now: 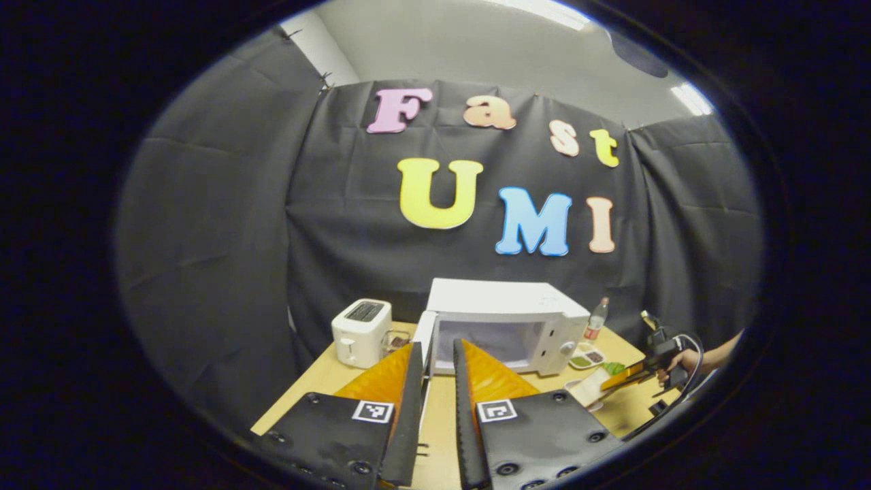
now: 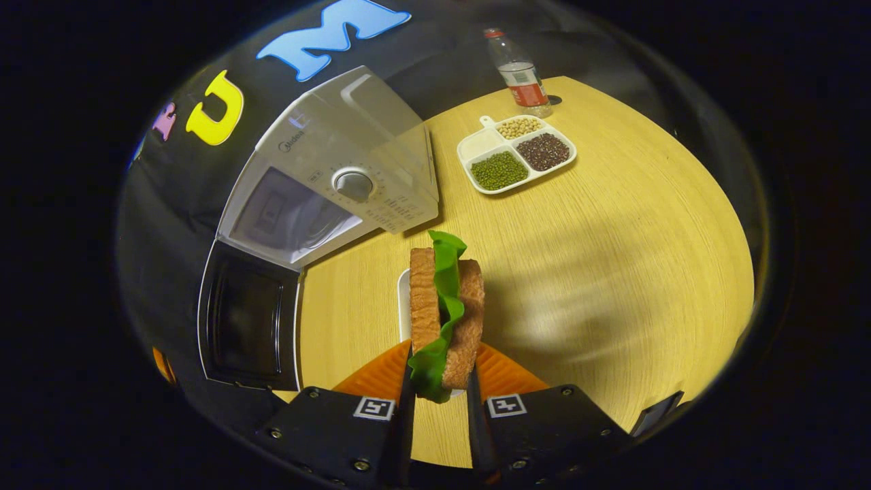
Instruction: Open the microwave oven with the left hand, put the food in, and close the microwave oven.
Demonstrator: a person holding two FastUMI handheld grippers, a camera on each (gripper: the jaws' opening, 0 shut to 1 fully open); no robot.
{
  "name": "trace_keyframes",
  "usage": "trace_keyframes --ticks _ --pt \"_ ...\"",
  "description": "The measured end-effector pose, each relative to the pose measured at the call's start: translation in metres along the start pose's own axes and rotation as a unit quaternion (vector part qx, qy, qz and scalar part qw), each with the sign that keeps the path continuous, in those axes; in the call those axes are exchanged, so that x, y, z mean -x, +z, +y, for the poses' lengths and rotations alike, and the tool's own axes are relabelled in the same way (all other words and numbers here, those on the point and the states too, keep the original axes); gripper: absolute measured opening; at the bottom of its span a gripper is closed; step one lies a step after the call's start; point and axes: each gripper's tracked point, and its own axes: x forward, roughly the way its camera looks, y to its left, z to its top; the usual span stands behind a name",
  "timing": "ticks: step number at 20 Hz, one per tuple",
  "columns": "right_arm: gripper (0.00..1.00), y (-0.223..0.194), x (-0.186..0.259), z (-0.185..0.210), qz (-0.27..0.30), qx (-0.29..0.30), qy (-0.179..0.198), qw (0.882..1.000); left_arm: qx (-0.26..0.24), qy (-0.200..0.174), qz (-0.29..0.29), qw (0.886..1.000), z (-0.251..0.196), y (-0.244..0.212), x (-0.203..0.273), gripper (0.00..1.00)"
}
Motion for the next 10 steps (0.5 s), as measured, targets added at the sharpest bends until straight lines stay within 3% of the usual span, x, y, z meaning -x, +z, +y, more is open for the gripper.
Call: trace_keyframes --ticks 4,10 --pt "0.35 0.017 0.02 0.017 -0.043 0.011 0.04 0.998 -0.002 -0.017 -0.013 1.0 -0.049 0.017 -0.024 0.98" --pt "0.35 0.025 0.061 0.073 -0.066 -0.02 0.15 0.986 -0.009 -0.046 -0.041 0.998 -0.091 0.053 -0.045 0.95"
